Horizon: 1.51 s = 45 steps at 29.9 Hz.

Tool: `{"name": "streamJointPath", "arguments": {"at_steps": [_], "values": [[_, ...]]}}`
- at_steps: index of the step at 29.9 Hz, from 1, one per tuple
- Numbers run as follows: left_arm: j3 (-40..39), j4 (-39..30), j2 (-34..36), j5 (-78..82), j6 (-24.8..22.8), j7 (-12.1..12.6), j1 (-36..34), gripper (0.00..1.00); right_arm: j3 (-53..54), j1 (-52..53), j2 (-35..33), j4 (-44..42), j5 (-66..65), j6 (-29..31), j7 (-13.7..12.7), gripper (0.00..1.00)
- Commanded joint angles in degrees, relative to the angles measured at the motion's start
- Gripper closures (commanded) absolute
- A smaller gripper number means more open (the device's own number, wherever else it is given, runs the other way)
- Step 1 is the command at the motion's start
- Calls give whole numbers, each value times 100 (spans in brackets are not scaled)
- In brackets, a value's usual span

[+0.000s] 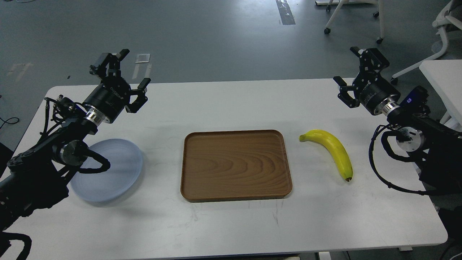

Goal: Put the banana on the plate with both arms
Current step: 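Move the left gripper down toward the pale blue plate's rim, then grasp the pale blue plate's rim with the left gripper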

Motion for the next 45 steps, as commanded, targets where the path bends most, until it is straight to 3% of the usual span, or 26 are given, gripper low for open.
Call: {"name": "streamJointPath", "arguments": {"at_steps": [1,9,20,30,37,40,42,45], "values": [[-48,-3,-4,9,0,0,20,0,0,5,8,-2,-9,0,0,0],[-4,50,66,26,0,0,3,0,-9,-4,8,-2,-9,0,0,0],[58,-3,717,589,0,0,-279,0,-18,5,8,6,-36,0,0,0],[49,-2601,2595,4855,0,0,-376,0,-211,23,43,15,-36,0,0,0],[119,-3184,3353,7828,0,0,-235,0,-255,14,43,6,-44,0,0,0],[522,-3114,3572,8585,469,0,-42,0,-255,14,43,6,-44,0,0,0],[978,-3001,3740,8989,1057,0,29,0,-255,5,43,6,-44,0,0,0],[1393,-2614,3723,9000,1341,0,186,0,-255,5,43,15,-53,0,0,0]]}}
